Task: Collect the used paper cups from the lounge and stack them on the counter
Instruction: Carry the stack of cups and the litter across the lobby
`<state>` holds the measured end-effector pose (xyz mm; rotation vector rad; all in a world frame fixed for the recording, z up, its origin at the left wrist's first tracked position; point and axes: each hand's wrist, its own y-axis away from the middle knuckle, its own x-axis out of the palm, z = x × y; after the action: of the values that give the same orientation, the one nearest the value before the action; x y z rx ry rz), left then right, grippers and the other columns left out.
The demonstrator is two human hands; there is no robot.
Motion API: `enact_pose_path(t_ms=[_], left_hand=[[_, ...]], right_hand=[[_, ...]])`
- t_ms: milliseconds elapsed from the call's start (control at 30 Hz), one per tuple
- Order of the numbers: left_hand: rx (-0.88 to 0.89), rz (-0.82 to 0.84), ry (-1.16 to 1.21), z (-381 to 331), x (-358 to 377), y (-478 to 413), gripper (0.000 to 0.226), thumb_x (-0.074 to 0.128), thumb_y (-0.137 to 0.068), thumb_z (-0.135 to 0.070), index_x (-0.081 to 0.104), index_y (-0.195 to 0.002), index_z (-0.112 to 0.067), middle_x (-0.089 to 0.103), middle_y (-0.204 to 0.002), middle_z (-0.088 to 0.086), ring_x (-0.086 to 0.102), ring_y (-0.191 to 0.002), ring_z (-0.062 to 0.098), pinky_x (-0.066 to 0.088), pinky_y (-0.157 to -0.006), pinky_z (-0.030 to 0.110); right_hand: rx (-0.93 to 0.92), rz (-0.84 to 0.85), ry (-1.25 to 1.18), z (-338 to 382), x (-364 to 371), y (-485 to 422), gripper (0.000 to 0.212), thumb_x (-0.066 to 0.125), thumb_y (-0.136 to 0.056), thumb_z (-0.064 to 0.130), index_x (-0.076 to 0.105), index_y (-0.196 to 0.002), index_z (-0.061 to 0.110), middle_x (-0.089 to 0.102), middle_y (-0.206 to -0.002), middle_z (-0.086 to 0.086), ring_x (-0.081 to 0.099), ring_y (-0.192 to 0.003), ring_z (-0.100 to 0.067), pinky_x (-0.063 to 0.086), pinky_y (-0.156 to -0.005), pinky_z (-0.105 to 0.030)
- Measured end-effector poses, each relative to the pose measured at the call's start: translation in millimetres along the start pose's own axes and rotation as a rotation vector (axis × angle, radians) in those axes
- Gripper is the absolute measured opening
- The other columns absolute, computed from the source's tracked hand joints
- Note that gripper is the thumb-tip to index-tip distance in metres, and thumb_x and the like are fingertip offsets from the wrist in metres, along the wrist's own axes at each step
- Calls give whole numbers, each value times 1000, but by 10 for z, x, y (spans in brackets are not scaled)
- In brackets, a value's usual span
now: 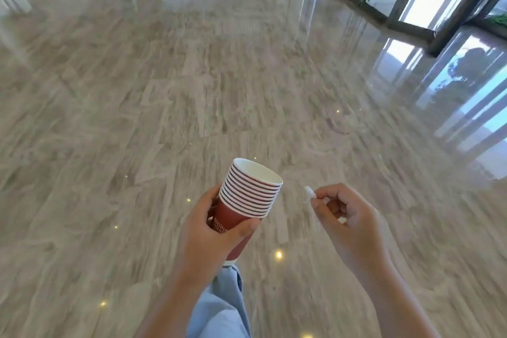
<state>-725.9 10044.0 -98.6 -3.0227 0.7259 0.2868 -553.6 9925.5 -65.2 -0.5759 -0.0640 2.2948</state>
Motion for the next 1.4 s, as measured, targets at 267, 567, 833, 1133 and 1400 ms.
enact_pose_path(t_ms=[267,567,833,1133,1400], left_hand=[[51,9,-13,-157,-371,-2230,57,78,-46,-55,59,-99,-49,68,-94,-17,66,-83,3,51,-61,15],[-17,61,7,-119,-82,-4109,64,78,-43,-56,58,-103,-46,69,-93,-17,66,-84,4,51,-68,23],[8,79,-17,-231,615,-6105,68,76,-41,-61,55,-104,-43,66,-93,-24,65,-83,0,50,-68,24],[79,98,-15,-776,1318,-8172,67,76,-45,-58,54,-106,-43,64,-98,-24,64,-87,0,52,-70,23],[11,67,-24,-585,1544,-9761,64,75,-41,-60,55,-100,-44,65,-93,-24,64,-84,1,50,-70,26]], right_hand=[[-91,-6,42,202,875,-2077,24,67,-77,5,61,-71,28,59,-68,15,51,-62,-10,40,-59,-13],[-48,-34,59,-140,1366,-3767,27,67,-76,-1,61,-70,24,59,-72,13,50,-61,-8,38,-58,-11],[-37,-93,44,-735,1502,-5734,28,68,-77,4,60,-69,29,59,-70,17,51,-60,-7,39,-57,-12],[-72,-114,26,-1005,1461,-7924,29,68,-77,3,60,-70,29,59,-70,19,51,-60,-5,38,-57,-9],[-21,-68,99,-1403,1804,-9354,29,67,-77,5,59,-68,32,59,-73,19,52,-63,-5,39,-58,-8]])
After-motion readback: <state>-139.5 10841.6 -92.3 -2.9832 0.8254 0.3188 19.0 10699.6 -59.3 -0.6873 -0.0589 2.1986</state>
